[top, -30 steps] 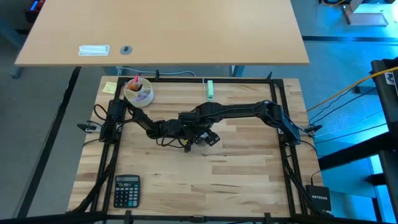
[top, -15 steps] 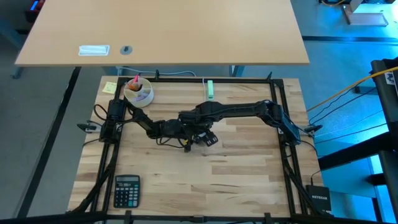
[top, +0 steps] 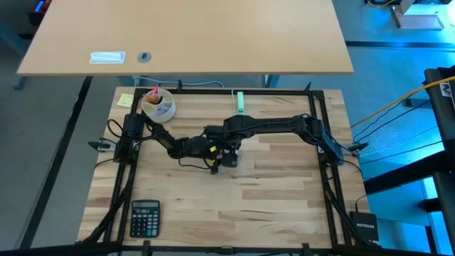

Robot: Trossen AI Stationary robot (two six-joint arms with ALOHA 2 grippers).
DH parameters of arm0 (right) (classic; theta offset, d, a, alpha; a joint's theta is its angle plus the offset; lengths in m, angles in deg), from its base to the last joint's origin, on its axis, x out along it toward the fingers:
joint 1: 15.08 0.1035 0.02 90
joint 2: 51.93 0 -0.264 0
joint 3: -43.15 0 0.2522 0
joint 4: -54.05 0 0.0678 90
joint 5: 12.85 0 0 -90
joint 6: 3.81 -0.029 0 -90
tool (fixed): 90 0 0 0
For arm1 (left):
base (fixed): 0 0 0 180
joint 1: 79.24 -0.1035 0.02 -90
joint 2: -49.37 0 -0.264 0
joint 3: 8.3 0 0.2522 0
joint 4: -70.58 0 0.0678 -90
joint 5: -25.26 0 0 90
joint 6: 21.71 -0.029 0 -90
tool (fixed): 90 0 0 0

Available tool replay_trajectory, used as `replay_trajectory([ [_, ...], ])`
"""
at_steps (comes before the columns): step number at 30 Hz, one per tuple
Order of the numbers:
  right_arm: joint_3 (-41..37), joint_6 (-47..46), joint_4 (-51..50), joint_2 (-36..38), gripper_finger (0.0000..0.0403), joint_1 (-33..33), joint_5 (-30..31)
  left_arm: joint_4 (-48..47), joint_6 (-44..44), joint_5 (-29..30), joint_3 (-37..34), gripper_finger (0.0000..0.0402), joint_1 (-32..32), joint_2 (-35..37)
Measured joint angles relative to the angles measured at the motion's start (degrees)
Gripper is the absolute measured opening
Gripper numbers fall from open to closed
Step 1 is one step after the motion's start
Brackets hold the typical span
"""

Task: Screw lightbulb
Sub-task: Insert the lightbulb into the lamp

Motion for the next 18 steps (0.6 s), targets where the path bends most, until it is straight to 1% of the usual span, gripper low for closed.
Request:
replay_trajectory([
  [4, 0.0, -10.07, -0.04, 0.0, 0.0283, -0.02, -0.14, 0.0, -0.01, -0.21, -0.02, 0.0188, 0.03, 0.02],
  [14, 0.0, -38.1, -0.22, 0.0, 0.0279, -0.46, 0.03, -0.03, -0.78, -0.26, -0.04, 0.0188, 0.07, 0.02],
  [16, -0.01, -41.95, -0.17, 0.0, 0.0282, -0.5, 0.15, -0.04, -0.81, -0.22, -0.04, 0.0189, 0.04, 0.05],
  [18, -0.02, -43.5, -0.02, 0.0, 0.0283, -0.51, 0.35, -0.04, -0.87, -0.2, -0.04, 0.0188, 0.04, 0.09],
])
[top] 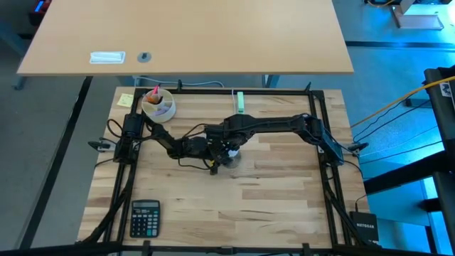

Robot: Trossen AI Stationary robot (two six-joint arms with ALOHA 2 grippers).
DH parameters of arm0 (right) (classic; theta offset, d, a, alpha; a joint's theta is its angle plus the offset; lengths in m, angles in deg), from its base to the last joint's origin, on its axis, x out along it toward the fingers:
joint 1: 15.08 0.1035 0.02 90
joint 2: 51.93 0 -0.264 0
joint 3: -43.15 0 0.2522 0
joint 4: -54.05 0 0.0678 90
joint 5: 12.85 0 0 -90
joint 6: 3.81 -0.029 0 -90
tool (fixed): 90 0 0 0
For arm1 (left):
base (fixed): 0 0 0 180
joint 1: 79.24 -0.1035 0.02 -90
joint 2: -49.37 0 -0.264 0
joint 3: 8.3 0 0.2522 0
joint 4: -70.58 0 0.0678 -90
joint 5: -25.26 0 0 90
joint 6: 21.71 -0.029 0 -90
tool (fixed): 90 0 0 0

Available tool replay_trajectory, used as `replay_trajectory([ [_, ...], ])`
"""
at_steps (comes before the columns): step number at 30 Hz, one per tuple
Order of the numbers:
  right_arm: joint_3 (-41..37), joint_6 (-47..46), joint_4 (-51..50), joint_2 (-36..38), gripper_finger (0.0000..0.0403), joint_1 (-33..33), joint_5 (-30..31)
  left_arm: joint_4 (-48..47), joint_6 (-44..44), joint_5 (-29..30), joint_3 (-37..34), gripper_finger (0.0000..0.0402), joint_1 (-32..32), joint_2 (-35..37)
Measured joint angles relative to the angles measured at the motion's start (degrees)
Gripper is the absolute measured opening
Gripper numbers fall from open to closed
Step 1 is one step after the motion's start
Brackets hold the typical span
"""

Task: Screw lightbulb
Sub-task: Insert the lightbulb into the lamp

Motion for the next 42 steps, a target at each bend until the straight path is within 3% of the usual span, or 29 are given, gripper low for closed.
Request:
replay_trajectory([
  [17, 3.19, 2.55, -3.33, -0.31, 0.0282, -0.51, -0.16, 0.14, 0.07, 0.4, 0.01, 0.0189, 0.0, 0.04],
  [21, 2.84, 7.24, -2.46, -0.25, 0.031, -0.53, -1.16, -0.36, 0.1, 0.55, 0.04, 0.0189, 0.04, 0.02],
  [25, 2.69, 12.24, -2.98, 0.42, 0.0363, -0.51, -1.02, -0.22, 0.32, 0.35, 0.04, 0.0189, 0.04, -0.07],
  [29, 3.23, 24.94, -3.37, 0.18, 0.0392, -0.51, -0.68, -0.26, 0.35, 0.3, 0.04, 0.0189, 0.02, -0.07],
  [38, 4.26, 63.65, -5.24, 0.17, 0.0356, -0.49, 0.33, -0.26, -0.42, 0.3, 0.04, 0.0189, 0.02, -0.07],
  [42, 4.24, 74.08, -5.0, 0.15, 0.0351, -0.49, 0.87, -0.26, -0.48, 0.28, 0.04, 0.0189, 0.02, -0.07],
])
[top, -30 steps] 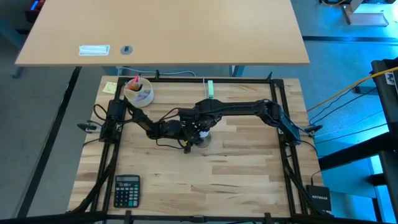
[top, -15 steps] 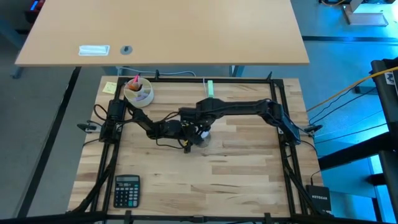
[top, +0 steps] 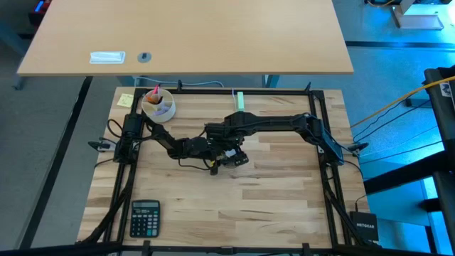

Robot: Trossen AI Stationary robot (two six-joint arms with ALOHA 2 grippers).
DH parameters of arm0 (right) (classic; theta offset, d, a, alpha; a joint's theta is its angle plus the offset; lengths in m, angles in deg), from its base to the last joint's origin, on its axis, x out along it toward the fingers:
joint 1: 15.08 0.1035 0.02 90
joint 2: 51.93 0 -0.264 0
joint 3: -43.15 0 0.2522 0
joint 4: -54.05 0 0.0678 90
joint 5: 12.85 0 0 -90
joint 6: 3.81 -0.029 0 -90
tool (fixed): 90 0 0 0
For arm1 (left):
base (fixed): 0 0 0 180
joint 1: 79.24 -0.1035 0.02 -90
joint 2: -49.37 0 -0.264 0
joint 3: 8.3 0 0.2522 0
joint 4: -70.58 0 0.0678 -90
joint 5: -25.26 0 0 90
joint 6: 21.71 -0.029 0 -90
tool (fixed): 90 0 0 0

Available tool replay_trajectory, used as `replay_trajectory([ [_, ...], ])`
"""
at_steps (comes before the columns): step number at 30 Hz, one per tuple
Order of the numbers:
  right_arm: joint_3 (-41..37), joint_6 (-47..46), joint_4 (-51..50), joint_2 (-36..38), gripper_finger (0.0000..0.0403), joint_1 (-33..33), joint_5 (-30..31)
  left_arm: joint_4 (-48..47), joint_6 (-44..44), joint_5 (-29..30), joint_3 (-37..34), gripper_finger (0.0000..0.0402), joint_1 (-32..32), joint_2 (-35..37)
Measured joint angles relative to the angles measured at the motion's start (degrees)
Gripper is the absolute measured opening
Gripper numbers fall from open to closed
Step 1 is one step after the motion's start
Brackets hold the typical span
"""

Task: Screw lightbulb
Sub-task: Insert the lightbulb into the lamp

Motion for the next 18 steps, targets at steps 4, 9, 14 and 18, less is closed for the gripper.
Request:
replay_trajectory([
  [4, -0.89, 3.91, 1.26, 0.0, 0.0351, 0.02, 0.42, 0.0, -0.07, 0.0, -0.02, 0.0189, -0.07, 0.02],
  [9, -1.11, 3.76, 1.09, -0.47, 0.0351, 0.0, -1.12, 0.0, -0.11, 0.0, -0.02, 0.0188, -0.09, 0.02],
  [14, -1.11, 0.62, 1.51, -0.61, 0.0351, 0.0, -1.2, 0.0, -0.42, 0.0, -0.02, 0.0189, -0.09, 0.04],
  [18, -1.14, -1.04, 1.53, -0.63, 0.035, 0.0, -1.2, 0.0, -0.46, 0.0, -0.02, 0.0189, -0.09, 0.04],
])
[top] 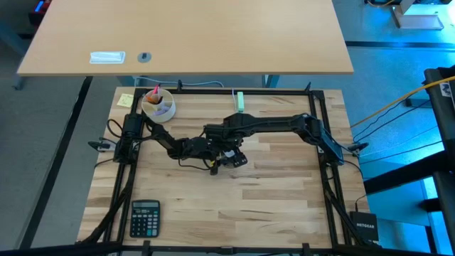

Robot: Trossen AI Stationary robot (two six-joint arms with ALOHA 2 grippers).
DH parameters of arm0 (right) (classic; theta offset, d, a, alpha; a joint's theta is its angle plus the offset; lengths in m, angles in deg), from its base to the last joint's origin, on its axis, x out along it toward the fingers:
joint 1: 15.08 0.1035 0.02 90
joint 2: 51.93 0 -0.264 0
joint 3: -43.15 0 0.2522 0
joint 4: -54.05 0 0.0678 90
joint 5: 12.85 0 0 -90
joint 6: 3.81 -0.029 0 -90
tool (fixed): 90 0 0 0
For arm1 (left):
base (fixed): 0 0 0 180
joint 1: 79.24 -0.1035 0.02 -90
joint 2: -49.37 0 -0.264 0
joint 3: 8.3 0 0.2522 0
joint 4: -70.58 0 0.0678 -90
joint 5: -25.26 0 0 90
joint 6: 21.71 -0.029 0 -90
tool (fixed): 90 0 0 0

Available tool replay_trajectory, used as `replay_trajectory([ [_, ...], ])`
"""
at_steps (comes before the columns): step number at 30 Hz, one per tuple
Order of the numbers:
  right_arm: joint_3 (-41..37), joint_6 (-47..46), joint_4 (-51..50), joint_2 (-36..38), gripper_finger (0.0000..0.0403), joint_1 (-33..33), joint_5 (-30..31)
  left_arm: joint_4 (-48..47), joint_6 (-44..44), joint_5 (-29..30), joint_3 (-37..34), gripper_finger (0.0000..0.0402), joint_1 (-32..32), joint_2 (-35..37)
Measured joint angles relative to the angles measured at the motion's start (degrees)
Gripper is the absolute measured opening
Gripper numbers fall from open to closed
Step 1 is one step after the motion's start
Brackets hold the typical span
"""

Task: Screw lightbulb
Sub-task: Insert the lightbulb into the lamp

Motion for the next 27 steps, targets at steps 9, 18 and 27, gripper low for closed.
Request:
replay_trajectory([
  [9, 0.0, -4.96, 0.43, 0.0, 0.0278, -0.07, -0.91, -0.02, 0.07, 0.0, -0.02, 0.0189, 0.0, 0.0],
  [18, -0.02, -11.7, 1.27, 0.0, 0.0374, -0.09, -2.42, 0.0, 0.07, -0.04, -0.02, 0.0189, 0.0, 0.0],
  [27, 6.09, -18.75, -6.04, -0.01, 0.0335, 0.31, -2.9, 0.41, 0.28, -0.02, -0.07, 0.0189, 0.11, 0.0],
])
